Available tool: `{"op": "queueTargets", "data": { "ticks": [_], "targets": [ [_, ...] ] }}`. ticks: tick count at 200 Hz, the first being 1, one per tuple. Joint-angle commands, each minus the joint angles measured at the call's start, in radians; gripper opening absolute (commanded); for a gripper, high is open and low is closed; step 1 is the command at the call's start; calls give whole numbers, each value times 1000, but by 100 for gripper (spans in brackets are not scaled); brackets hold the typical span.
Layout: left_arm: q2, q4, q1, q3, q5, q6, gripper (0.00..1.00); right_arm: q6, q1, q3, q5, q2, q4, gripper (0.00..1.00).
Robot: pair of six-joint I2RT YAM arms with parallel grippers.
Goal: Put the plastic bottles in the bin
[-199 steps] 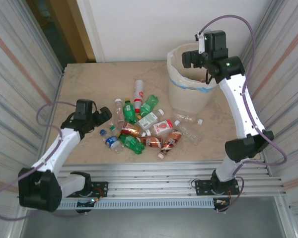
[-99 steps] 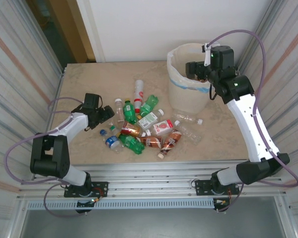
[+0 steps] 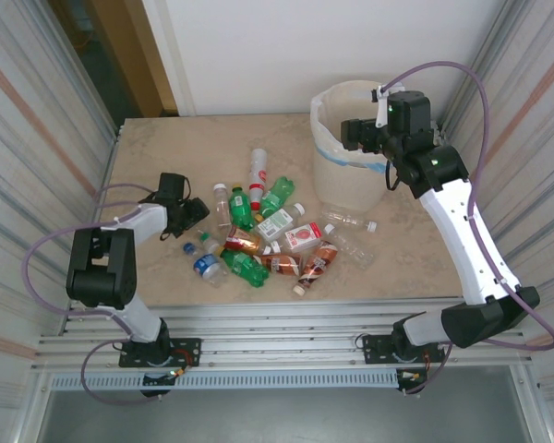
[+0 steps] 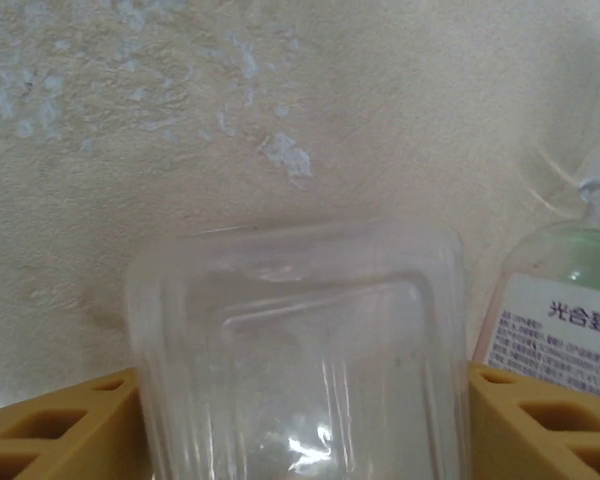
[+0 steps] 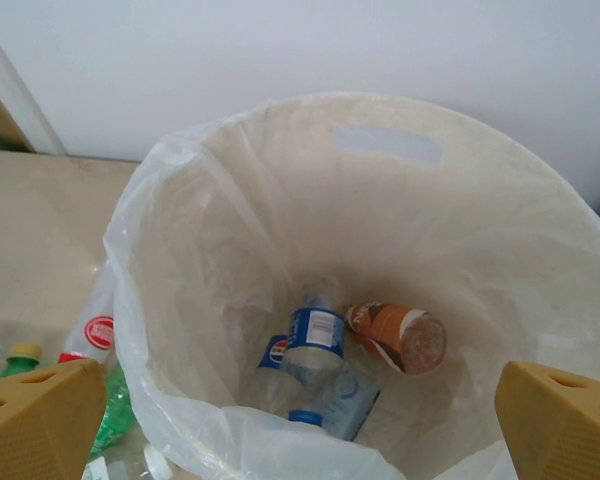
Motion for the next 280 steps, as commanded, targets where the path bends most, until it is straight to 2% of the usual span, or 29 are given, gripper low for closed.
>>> {"op": "queueTargets", "data": {
  "ticks": [1, 51, 82, 109, 138, 182, 222, 280],
  "targets": [
    [20, 15, 10, 28, 11, -18, 65, 28, 9, -9, -21, -28, 27, 98],
    [-11, 13, 44, 42, 10, -18, 47, 32, 22, -3, -42, -19, 26, 98],
    [-86, -9, 68, 52, 20, -10, 40, 33, 42, -1, -75, -14, 23, 98],
    [-185, -33, 71, 52, 29, -2, 39, 59, 79, 1, -112, 6, 9, 98],
    [-297, -48, 70, 53, 96, -4, 39, 98, 159, -12, -182, 42, 17, 98],
    [-446, -43, 24, 53, 146, -45, 39, 188, 298, -35, -389, 139, 94, 100],
    [-503, 19, -21, 48, 188, -111, 36, 267, 401, -51, -545, 237, 193, 93],
    [-536, 134, -60, 18, 235, -192, 36, 345, 459, -35, -644, 350, 251, 84]
  ]
}}
